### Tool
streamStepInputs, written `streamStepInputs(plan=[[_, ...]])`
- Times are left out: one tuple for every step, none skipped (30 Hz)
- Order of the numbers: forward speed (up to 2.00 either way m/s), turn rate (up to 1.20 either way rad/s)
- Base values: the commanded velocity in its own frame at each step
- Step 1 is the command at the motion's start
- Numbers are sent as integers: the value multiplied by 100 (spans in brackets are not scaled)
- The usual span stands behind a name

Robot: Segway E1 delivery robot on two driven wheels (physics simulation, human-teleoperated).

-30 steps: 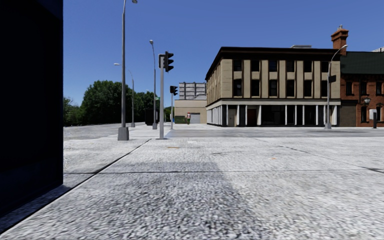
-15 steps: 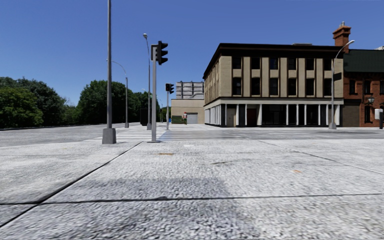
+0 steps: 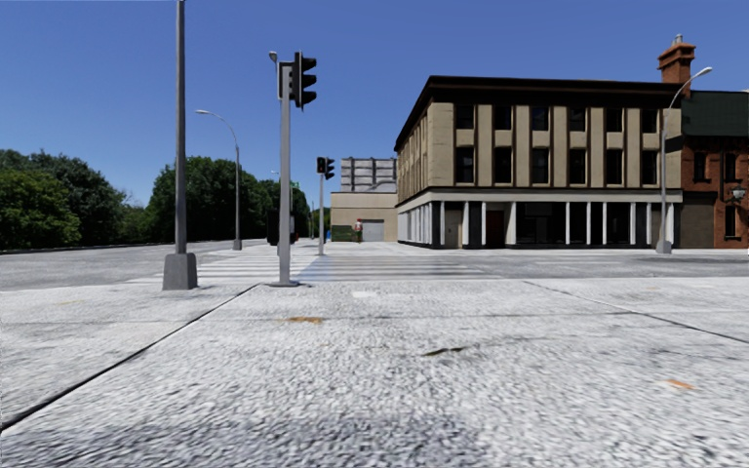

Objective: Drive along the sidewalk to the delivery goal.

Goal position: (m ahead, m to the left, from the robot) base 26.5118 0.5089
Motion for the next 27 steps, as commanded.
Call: streamStepInputs(plan=[[200, -31], [200, -31], [200, -30], [200, -6], [200, -6], [200, 0], [200, 0], [200, 0], [200, 0], [200, 0], [200, 0], [200, 0], [200, 0], [200, 0], [200, 0], [200, 0], [200, 0], [200, 0], [200, 0], [200, 0], [200, 0], [200, 0], [200, 0], [200, 0], [200, 0], [200, 0], [200, 0]])
